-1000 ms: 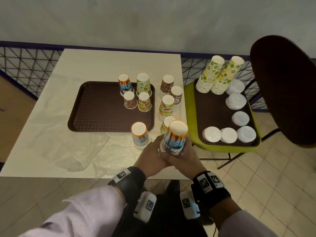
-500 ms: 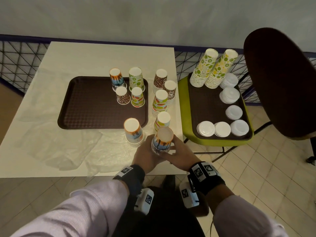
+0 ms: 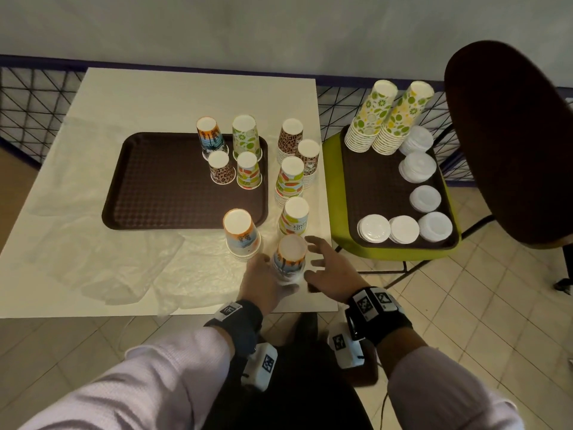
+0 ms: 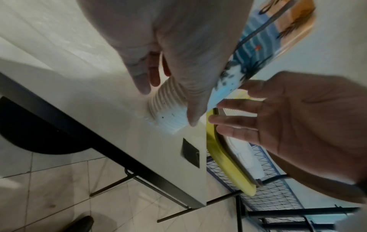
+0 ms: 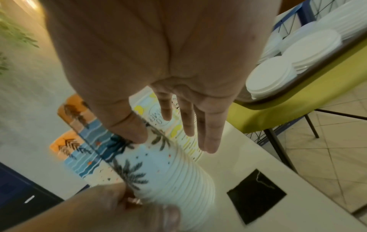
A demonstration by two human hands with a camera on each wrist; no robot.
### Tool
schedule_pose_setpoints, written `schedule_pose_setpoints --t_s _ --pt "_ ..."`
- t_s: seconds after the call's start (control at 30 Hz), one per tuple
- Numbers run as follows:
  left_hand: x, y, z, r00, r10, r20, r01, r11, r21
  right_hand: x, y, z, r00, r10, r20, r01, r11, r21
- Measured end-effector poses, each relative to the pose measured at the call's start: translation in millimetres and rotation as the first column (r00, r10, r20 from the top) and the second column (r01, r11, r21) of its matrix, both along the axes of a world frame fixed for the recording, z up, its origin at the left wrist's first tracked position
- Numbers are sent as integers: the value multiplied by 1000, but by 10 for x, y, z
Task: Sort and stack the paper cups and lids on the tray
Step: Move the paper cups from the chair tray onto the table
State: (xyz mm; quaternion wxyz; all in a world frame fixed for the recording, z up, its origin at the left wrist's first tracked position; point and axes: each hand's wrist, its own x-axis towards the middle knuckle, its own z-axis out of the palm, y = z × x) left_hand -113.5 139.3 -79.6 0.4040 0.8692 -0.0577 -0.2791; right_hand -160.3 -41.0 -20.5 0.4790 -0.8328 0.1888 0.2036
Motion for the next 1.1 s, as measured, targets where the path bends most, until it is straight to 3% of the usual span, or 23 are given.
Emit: schedule_pose_setpoints --t_s 0.07,0.17,0.3,0.37,0.43,0.57,0.73,0.97,1.1 --pt "-7 56 77 994 2 -105 11 992 125 -41 -108 20 999 -35 20 36 999 -7" --pt "-42 100 184 941 -204 -269 270 933 236 -93 -282 44 993 -96 74 99 994 -47" --pt "-129 -43 205 809 -478 -343 553 816 169 -135 -517 103 969 -189 161 205 974 -92" --pt "-206 -238 265 765 -561 -317 621 773 131 -143 -662 158 954 -231 193 254 962 -104" --pt "-264 -505 318 764 -593 -256 628 774 80 -140 -843 227 936 -258 239 294 947 -131" --pt "-256 -1088 499 819 -568 -79 564 823 -63 -62 -1311 333 904 -282 323 359 909 -211" --pt "-30 -1723 689 945 -317 82 328 921 -211 253 -1922 472 837 -378 396 487 845 -223" --pt "405 -2334 754 997 76 11 -68 941 -331 977 -2513 786 796 -301 525 483 838 -252" --pt "672 -2446 678 984 176 37 -157 942 -297 1587 -2690 832 825 -123 551 377 847 -375"
